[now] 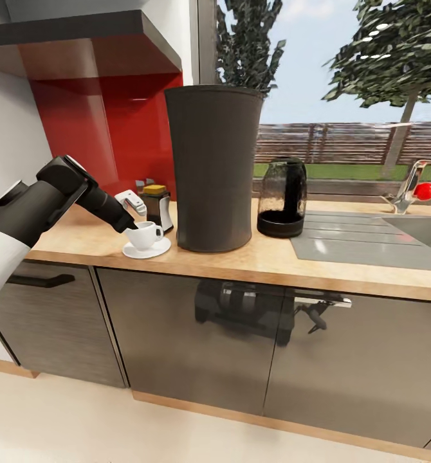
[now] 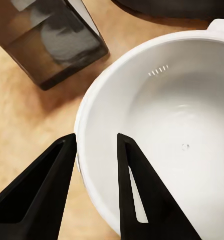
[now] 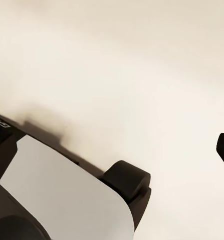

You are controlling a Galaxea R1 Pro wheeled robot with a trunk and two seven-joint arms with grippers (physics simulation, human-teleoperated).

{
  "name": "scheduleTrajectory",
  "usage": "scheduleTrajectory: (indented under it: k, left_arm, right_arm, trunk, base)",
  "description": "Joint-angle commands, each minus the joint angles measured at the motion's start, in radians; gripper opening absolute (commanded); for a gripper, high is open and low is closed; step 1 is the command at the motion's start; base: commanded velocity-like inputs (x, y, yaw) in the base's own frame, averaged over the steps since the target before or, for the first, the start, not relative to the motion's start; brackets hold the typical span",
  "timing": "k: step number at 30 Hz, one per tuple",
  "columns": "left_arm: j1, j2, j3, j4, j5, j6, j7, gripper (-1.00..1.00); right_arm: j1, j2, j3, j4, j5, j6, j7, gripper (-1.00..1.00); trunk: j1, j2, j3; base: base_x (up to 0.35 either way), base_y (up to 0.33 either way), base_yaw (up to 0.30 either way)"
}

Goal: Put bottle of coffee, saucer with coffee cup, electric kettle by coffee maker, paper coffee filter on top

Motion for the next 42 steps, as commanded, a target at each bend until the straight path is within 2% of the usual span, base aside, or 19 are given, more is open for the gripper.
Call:
scheduleTrajectory:
  k: [1, 5, 7, 18, 21, 39, 40, 42]
  left_arm:
    - [-0.001, 0.001, -0.001, -0.001, -0.01, 0.007, -0.01, -1.0]
    - [-0.001, 0.001, -0.001, -0.002, -0.01, 0.007, -0.01, -1.0]
    - [-0.001, 0.001, -0.001, -0.002, -0.01, 0.007, -0.01, -1.0]
    - [-0.001, 0.001, -0.001, -0.002, -0.01, 0.007, -0.01, -1.0]
    - [-0.001, 0.001, -0.001, -0.002, -0.01, 0.008, -0.01, -1.0]
    - [-0.002, -0.001, -0.001, -0.002, -0.01, 0.008, -0.01, -1.0]
    - [-0.002, -0.001, -0.001, -0.001, -0.01, 0.008, -0.01, 1.0]
    - [-0.002, -0.001, -0.001, -0.001, -0.01, 0.008, -0.01, 1.0]
  right_arm:
    - [-0.002, 0.0, 0.009, 0.004, -0.009, -0.005, 0.004, 1.0]
    - [-0.002, 0.0, 0.009, 0.004, -0.009, -0.005, 0.004, 1.0]
    - [-0.002, 0.0, 0.009, 0.004, -0.009, -0.005, 0.004, 1.0]
    - [-0.002, 0.0, 0.009, 0.004, -0.009, -0.005, 0.004, 1.0]
    - [-0.002, 0.0, 0.009, 0.004, -0.009, -0.005, 0.004, 1.0]
    - [-0.002, 0.0, 0.009, 0.004, -0.009, -0.005, 0.004, 1.0]
    - [-0.002, 0.0, 0.009, 0.004, -0.009, -0.005, 0.004, 1.0]
    - [-0.002, 0.0, 0.009, 0.004, -0.009, -0.005, 0.004, 1.0]
  trunk:
    - [0.0, 0.0, -0.001]
    - [0.0, 0.0, -0.001]
    - [0.008, -0.014, -0.007]
    - [0.008, -0.014, -0.007]
    - [0.019, -0.035, -0.017]
    - [0.019, -0.035, -0.017]
    - [0.019, -0.035, -0.017]
    - [0.019, -0.035, -0.017]
  base:
    - [0.0, 0.0, 0.0]
    - [0.0, 0.0, 0.0]
    - [0.0, 0.0, 0.0]
    - [0.0, 0.0, 0.0]
    - [0.0, 0.0, 0.0]
    - [0.0, 0.0, 0.0]
    - [0.0, 0.0, 0.0]
    - [0.0, 0.0, 0.0]
